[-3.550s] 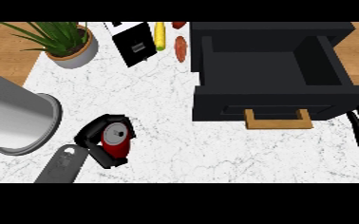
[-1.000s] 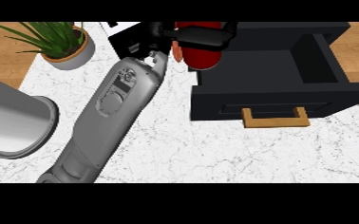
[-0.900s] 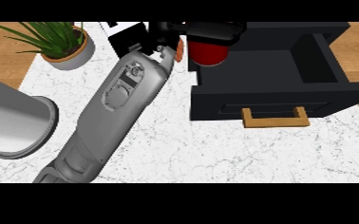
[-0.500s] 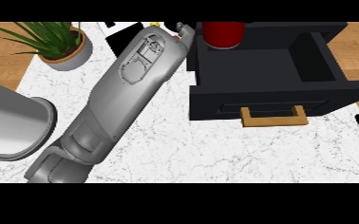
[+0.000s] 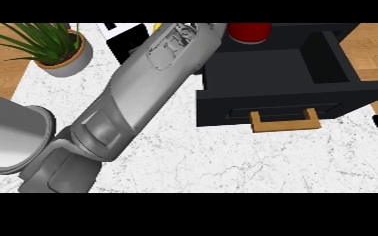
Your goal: Pick up the can, place it into the drawer and close the drawer
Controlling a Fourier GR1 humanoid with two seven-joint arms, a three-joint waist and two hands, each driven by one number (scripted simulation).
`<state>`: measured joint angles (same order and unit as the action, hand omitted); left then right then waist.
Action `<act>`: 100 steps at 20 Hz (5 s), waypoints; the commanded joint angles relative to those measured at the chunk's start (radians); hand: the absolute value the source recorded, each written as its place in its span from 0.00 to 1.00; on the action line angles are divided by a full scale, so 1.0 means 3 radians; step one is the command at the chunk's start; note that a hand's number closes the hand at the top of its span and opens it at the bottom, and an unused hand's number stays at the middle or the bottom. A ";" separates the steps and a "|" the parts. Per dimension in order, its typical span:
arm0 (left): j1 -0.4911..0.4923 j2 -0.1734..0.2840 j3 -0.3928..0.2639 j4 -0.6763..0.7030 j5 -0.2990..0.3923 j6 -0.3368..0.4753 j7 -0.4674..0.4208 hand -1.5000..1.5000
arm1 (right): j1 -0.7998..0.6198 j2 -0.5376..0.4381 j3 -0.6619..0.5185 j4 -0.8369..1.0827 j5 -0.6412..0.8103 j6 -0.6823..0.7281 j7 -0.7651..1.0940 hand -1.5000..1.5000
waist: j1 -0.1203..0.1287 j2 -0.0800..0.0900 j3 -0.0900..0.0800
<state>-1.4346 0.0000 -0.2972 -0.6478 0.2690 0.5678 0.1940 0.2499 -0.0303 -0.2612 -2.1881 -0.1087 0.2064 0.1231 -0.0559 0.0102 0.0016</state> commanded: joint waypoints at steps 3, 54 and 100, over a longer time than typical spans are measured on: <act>-0.0182 0.0000 -0.0242 0.0382 0.0297 0.0036 -0.0197 1.00 | -0.0187 -0.0119 -0.0091 0.0131 -0.0054 0.0025 0.0025 0.00 | -0.0058 0.0021 0.0003; 0.0124 0.0000 -0.1030 0.0821 0.1331 0.0779 -0.1007 0.00 | -0.0560 -0.0516 0.0267 -0.0270 0.1078 0.0014 -0.0190 0.00 | -0.0203 0.0065 -0.0004; 0.0846 0.1255 -0.1079 -0.1105 0.0953 0.0704 0.0049 0.00 | -0.2561 -0.0333 0.0698 0.4198 0.4355 -0.2325 -0.0689 0.00 | 0.0407 0.0003 0.0000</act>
<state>-1.2277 0.3531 -0.6225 -0.9408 0.5640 0.7898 0.2134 -0.4630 -0.1716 -0.0358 -1.1062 1.1646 -0.4087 -0.1000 0.0560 -0.0193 -0.0225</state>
